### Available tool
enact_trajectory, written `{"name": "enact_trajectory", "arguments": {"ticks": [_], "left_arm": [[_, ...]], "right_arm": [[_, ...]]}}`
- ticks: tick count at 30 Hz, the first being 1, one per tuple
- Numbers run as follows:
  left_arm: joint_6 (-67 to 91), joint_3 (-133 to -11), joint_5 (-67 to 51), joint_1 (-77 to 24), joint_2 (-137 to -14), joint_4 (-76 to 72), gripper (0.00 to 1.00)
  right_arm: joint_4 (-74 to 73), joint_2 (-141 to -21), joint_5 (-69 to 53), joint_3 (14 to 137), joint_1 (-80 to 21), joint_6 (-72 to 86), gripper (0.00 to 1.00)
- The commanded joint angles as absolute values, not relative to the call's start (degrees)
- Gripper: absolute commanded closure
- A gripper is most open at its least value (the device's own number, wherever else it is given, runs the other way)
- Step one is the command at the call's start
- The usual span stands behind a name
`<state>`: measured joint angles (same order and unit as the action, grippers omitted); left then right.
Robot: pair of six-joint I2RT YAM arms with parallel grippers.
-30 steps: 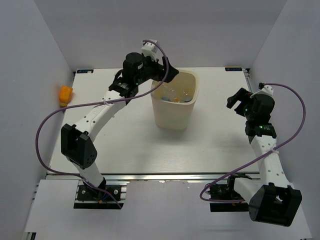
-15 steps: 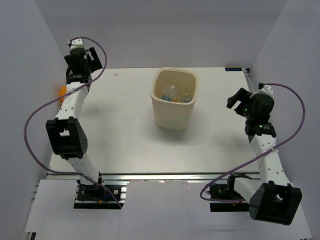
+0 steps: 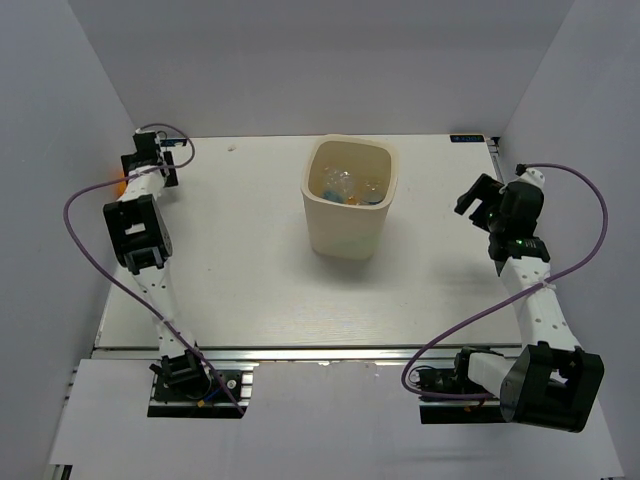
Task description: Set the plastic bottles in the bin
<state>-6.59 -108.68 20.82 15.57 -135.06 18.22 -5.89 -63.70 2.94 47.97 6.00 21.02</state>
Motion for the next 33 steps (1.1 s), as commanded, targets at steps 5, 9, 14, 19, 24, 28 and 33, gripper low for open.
{"name": "enact_trajectory", "arguments": {"ticks": [5,9,14,19,24,28,33], "left_arm": [[-14.76,-116.63,23.9,18.19,-138.07,17.85,0.02],[-15.47,-114.88,26.72,18.46,-138.25,17.05,0.02],[-15.12,-116.26,27.51,19.42,-139.65,17.04,0.02],[-13.36,-119.0,25.31,20.13,-142.29,19.69,0.05],[-10.73,-118.92,21.71,20.13,-141.25,20.39,0.42],[-8.53,-119.97,18.47,20.04,-139.75,23.02,0.74],[-4.14,-116.37,10.49,19.69,-130.71,22.59,0.93]], "right_arm": [[-2.9,-62.75,4.4,50.8,6.33,23.73,0.11],[-2.81,-63.28,3.87,51.68,6.24,25.22,0.11],[-2.64,-63.46,3.87,51.86,6.24,26.1,0.11],[-2.81,-63.28,4.22,51.68,6.33,26.1,0.11],[-2.81,-62.84,4.48,51.5,6.24,25.93,0.11],[-2.9,-62.14,4.92,50.89,6.24,25.31,0.11],[-2.64,-60.65,5.62,49.57,6.33,24.26,0.11]]}}
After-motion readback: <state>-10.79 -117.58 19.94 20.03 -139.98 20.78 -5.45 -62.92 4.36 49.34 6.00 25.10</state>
